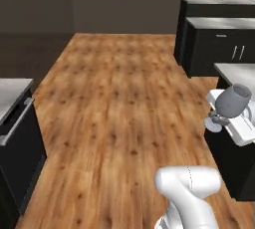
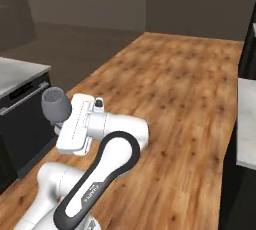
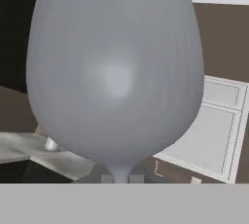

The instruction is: Retrieve the wine glasses from the counter and place one next to each plate.

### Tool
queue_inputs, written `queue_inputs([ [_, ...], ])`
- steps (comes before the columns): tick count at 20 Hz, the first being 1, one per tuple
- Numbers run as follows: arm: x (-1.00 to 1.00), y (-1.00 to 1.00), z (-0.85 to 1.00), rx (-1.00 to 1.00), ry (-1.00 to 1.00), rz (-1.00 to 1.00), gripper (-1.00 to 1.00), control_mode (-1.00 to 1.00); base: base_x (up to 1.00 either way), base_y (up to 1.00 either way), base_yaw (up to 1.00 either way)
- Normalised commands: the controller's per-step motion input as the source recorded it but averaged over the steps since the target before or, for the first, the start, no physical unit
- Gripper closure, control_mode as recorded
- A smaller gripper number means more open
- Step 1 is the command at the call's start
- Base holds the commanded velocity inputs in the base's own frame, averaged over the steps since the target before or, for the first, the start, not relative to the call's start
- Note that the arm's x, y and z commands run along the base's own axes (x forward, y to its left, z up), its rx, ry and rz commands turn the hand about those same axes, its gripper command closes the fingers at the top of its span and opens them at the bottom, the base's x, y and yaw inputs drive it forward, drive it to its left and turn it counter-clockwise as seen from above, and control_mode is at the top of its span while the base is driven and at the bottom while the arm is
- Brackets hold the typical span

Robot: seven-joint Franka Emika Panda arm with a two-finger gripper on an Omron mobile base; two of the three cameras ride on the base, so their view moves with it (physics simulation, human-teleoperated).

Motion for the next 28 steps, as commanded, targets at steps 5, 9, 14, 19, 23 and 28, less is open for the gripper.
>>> queue_inputs([
  [5, 0.0, 0.0, 0.0, 0.0, 0.0, 0.0, 1.0, 1.0, 1.0, 1.0, -0.49],
  [9, 0.0, 0.0, 0.0, 0.0, 0.0, 0.0, 1.0, 1.0, 1.0, 1.0, -0.52],
  [14, 0.0, 0.0, 0.0, 0.0, 0.0, 0.0, 1.0, 1.0, 1.0, 0.93, -0.6],
  [19, 0.0, 0.0, 0.0, 0.0, 0.0, 0.0, 1.0, 1.0, 1.0, 0.94, -0.57],
  [23, 0.0, 0.0, 0.0, 0.0, 0.0, 0.0, 1.0, 1.0, 1.0, 0.99, -0.53],
  [28, 0.0, 0.0, 0.0, 0.0, 0.0, 0.0, 1.0, 1.0, 1.0, 1.0, -0.54],
])
